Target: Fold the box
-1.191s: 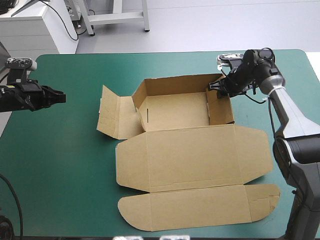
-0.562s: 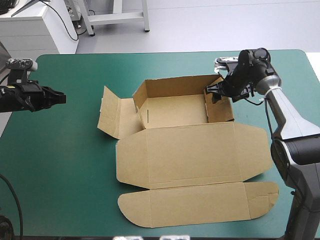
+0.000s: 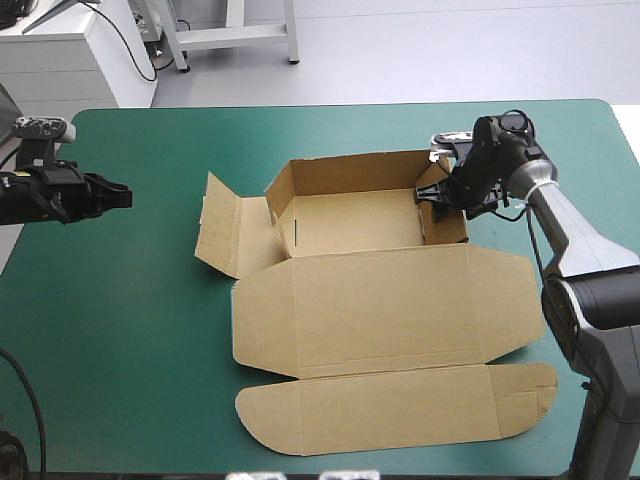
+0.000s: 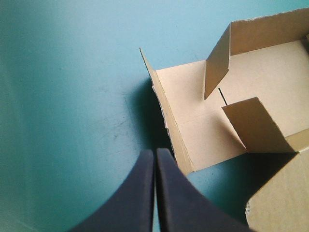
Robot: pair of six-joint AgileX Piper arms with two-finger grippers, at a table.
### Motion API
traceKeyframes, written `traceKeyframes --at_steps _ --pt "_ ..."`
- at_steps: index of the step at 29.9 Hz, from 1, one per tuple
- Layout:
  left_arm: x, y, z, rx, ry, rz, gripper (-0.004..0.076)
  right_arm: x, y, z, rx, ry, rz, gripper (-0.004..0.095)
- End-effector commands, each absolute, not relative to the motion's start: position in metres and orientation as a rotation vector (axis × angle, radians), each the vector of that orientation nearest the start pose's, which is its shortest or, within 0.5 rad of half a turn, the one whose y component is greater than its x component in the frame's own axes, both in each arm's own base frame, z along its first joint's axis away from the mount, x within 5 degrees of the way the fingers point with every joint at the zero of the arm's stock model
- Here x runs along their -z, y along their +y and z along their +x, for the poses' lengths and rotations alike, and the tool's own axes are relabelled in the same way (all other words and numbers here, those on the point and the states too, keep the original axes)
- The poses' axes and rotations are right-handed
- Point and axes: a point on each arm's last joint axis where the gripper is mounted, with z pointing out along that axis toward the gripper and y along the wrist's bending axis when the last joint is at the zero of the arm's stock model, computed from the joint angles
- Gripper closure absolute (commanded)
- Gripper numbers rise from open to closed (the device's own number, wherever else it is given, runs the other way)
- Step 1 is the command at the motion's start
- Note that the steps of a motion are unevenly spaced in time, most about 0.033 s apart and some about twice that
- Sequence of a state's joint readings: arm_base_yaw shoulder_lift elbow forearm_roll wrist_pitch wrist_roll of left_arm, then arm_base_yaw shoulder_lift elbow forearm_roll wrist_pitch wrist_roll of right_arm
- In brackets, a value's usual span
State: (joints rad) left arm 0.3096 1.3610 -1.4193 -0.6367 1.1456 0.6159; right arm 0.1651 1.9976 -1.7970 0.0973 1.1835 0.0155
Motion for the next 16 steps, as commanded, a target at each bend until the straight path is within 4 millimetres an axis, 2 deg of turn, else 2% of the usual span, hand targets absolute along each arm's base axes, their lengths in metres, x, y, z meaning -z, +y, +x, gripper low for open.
traceKeyframes --at_steps 1,4,7,10,16 --pt "-0.4239 0.0310 0.2661 0.410 2.225 0.238 0.0731 -0.2979 0.0769 0.4172 -0.184 2.777 -0.172 0.0416" --pt "-0.4238 0.0309 0.2660 0.411 2.226 0.239 0.0731 -0.2951 0.0771 0.4183 -0.181 2.783 -0.183 0.0541" --pt "-0.4240 0.0311 0.2662 0.408 2.223 0.237 0.0731 -0.2952 0.0770 0.4181 -0.175 2.781 -0.217 0.0715" --pt "-0.4239 0.0310 0.2661 0.409 2.224 0.238 0.0731 -0.2951 0.0770 0.4179 -0.165 2.776 -0.272 0.0929" --pt "-0.4239 0.0308 0.2668 0.417 2.220 0.235 0.0731 -0.2956 0.0766 0.4159 -0.152 2.778 -0.409 0.0925"
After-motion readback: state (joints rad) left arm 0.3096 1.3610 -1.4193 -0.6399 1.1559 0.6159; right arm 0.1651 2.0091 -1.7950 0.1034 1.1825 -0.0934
